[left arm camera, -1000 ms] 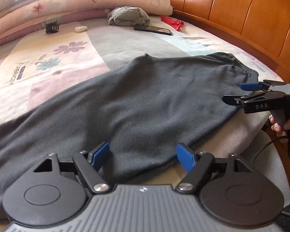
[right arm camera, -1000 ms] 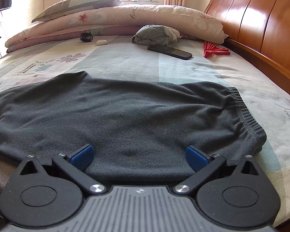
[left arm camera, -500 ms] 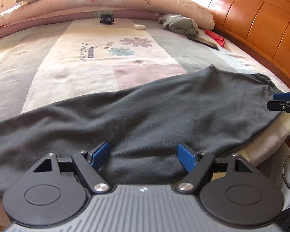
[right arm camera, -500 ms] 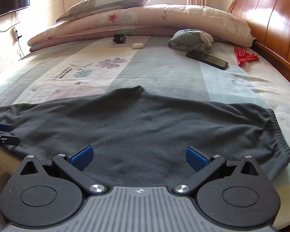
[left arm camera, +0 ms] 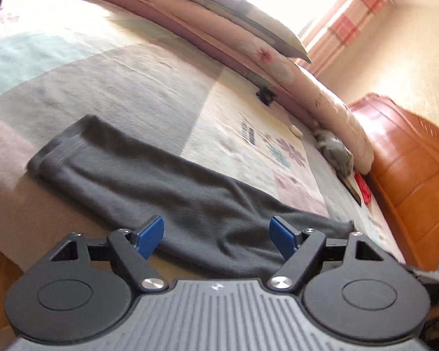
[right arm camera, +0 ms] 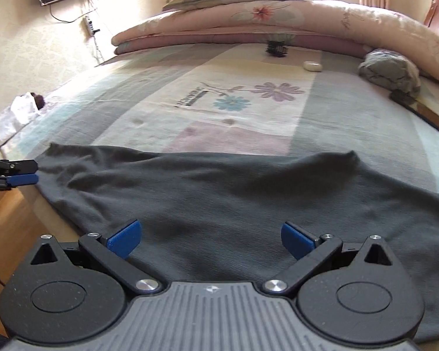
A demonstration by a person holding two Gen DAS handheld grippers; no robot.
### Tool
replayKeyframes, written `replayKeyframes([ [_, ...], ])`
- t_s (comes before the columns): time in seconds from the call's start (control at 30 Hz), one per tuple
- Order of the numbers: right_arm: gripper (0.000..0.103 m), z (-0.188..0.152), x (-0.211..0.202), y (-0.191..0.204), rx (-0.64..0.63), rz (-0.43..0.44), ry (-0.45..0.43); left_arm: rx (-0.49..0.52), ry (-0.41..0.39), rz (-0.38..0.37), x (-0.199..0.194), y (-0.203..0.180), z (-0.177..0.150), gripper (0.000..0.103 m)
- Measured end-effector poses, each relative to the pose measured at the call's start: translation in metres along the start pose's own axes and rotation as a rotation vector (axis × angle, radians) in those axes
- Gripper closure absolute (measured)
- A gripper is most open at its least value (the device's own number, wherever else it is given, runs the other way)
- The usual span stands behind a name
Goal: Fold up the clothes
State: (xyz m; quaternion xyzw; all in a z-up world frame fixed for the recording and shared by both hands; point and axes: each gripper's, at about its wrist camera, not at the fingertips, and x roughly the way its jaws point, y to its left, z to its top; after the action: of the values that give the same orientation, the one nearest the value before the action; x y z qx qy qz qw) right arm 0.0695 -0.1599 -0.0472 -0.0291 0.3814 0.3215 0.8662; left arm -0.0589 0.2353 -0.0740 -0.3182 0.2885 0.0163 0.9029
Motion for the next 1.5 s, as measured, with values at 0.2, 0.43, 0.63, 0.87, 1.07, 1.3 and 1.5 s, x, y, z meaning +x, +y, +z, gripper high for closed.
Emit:
replayKeyframes([
  [0.2, 0.0, 0.013, 0.027, 0.025, 0.036, 0.163, 0.036, -0.191, -0.077, 0.001, -0.011, 0.043, -0.005, 0.024],
  [0.43, 0.0, 0.016, 0.039, 0.03, 0.048, 0.166, 0.059, -0.315, -0.101, -0.077, -0.001, 0.068, 0.0, 0.024],
  [0.63, 0.0, 0.018, 0.045, 0.024, 0.089, 0.163, 0.065, -0.37, -0.112, -0.102, 0.005, 0.08, 0.009, 0.024],
  [0.87, 0.0, 0.027, 0.052, 0.034, 0.039, 0.193, 0.077, -0.451, -0.174, -0.1, 0.006, 0.106, 0.021, 0.023],
  [1.07, 0.0, 0.059, 0.069, 0.06, -0.071, 0.34, 0.086, -0.515, -0.191, -0.212, 0.014, 0.115, 0.016, 0.023],
  [1.3, 0.0, 0.122, 0.125, 0.118, -0.326, 0.66, 0.162, -0.543, -0.199, -0.194, 0.023, 0.119, 0.002, 0.038],
  [1.5, 0.019, 0.139, 0.189, 0.155, -0.39, 0.713, 0.276, -0.57, -0.205, -0.093, 0.024, 0.127, -0.006, 0.086],
])
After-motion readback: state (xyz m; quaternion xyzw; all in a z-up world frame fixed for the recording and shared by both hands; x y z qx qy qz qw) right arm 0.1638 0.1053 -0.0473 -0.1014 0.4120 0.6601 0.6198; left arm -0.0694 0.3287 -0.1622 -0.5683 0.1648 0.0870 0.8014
